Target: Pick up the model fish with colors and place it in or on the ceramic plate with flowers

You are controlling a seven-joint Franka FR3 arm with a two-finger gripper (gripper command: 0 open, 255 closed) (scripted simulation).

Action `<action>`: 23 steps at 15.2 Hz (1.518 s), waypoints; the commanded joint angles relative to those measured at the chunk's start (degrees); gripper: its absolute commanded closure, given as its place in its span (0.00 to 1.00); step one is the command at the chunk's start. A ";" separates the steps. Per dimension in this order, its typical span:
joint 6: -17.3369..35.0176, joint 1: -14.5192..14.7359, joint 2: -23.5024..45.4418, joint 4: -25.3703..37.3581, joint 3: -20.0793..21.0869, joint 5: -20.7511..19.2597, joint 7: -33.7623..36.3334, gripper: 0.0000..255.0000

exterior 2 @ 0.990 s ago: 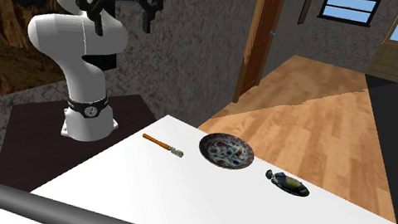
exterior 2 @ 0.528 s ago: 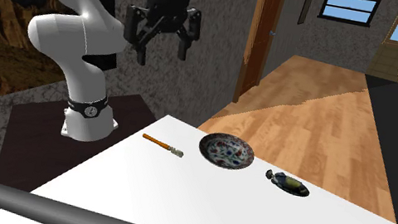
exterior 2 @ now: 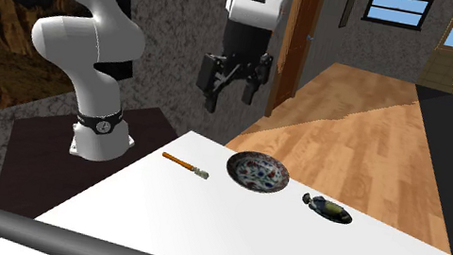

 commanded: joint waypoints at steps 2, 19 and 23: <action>3.01 0.14 6.47 3.29 2.69 -2.09 3.11 0.00; 6.89 11.28 47.27 33.32 6.80 -24.51 23.09 0.00; 4.36 16.28 57.15 44.39 5.11 -28.37 24.88 0.00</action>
